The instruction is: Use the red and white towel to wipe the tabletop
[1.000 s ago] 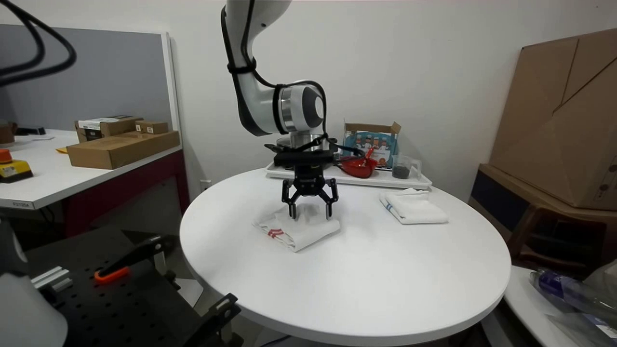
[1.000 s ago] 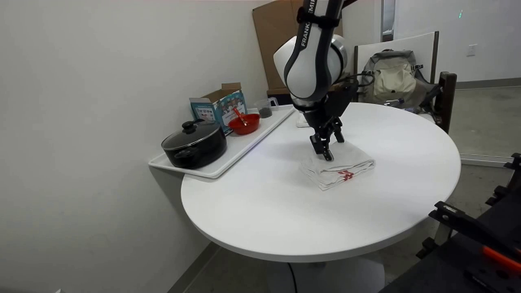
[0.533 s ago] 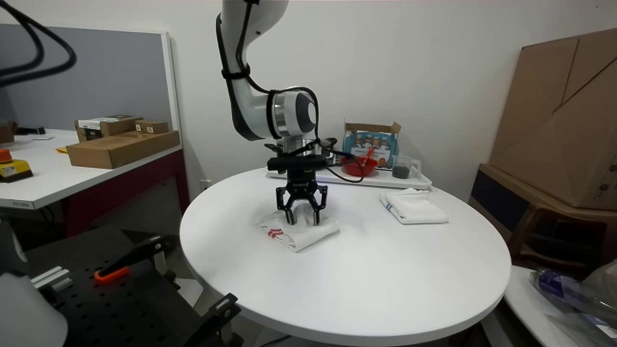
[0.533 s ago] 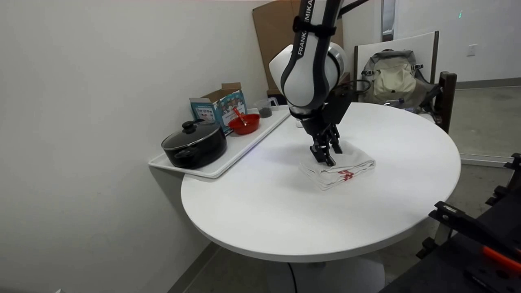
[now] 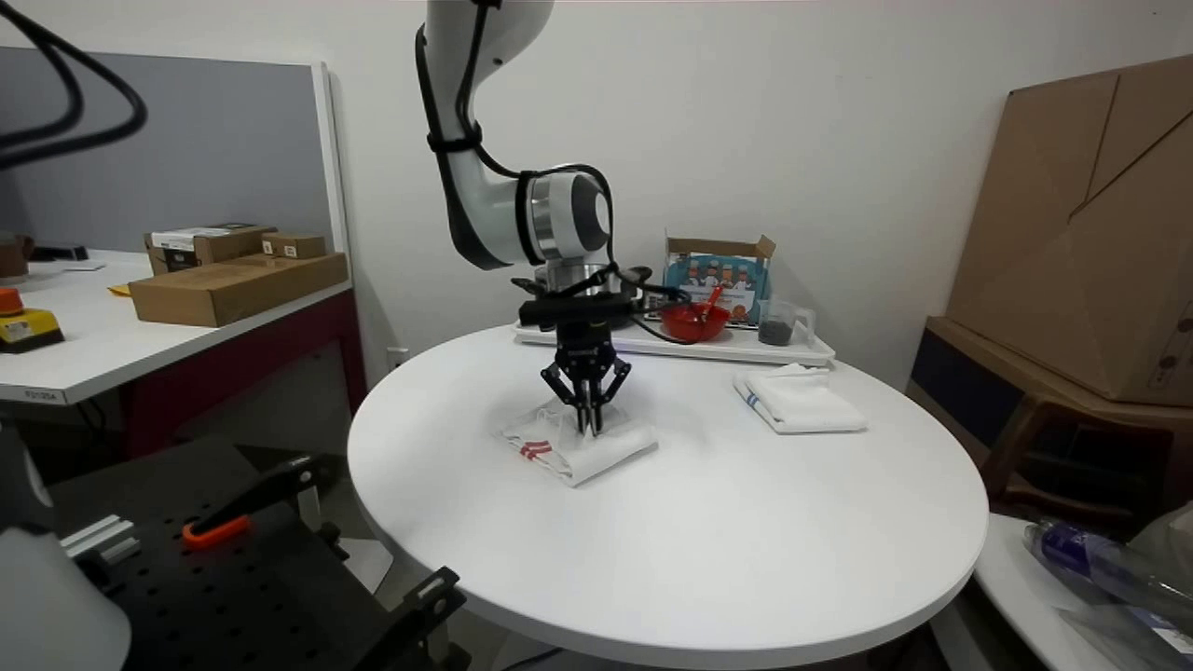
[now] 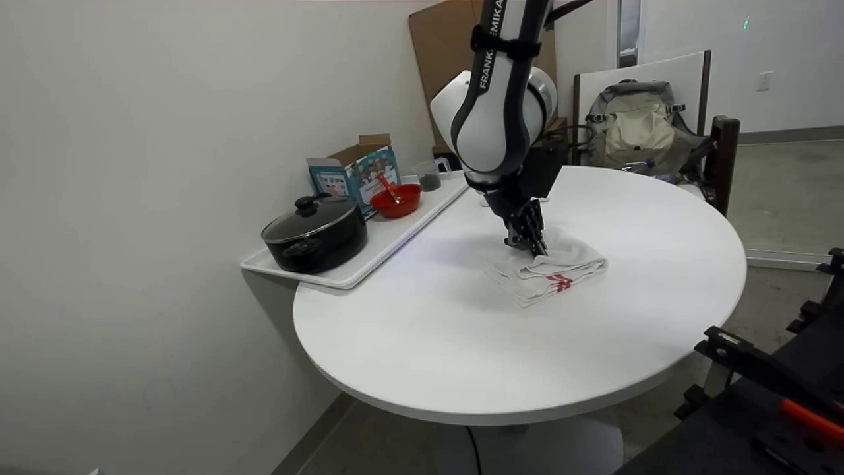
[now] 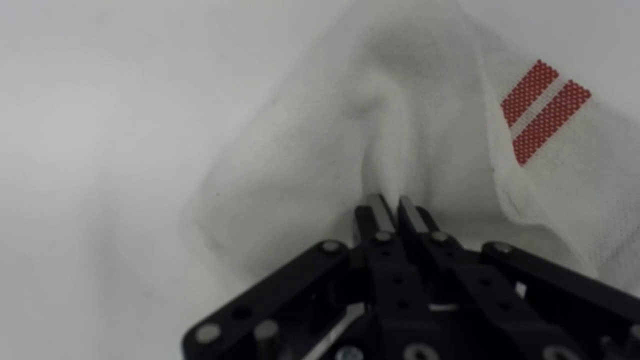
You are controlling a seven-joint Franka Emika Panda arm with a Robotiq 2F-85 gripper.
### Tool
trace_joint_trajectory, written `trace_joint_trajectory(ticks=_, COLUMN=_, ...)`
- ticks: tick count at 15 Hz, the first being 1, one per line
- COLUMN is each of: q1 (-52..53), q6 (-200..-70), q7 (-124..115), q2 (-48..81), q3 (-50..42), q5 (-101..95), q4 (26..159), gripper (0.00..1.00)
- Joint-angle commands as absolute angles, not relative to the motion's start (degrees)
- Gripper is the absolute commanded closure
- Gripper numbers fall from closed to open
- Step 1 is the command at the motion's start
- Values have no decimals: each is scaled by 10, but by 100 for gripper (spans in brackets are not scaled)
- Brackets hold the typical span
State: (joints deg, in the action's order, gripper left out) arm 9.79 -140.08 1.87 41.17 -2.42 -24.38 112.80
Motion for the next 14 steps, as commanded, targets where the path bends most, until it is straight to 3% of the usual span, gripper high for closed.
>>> trace_joint_trajectory(ticks=1, q1=104, q6=-1376, q7=23, q2=427, q3=-32, q5=-252, q4=1104, gripper=93)
trace_joint_trajectory(ticks=11, q1=67, q6=-1312, q7=-18, q2=531, q3=-83, q5=-220, q4=916, gripper=92)
trace_joint_trajectory(ticks=12, q1=76, q6=-1337, q7=-5, q2=489, q3=-77, q5=-239, q4=984, gripper=91)
trace_joint_trajectory(ticks=14, q1=64, q6=-1326, q7=-9, q2=509, q3=-80, q5=-233, q4=947, gripper=92)
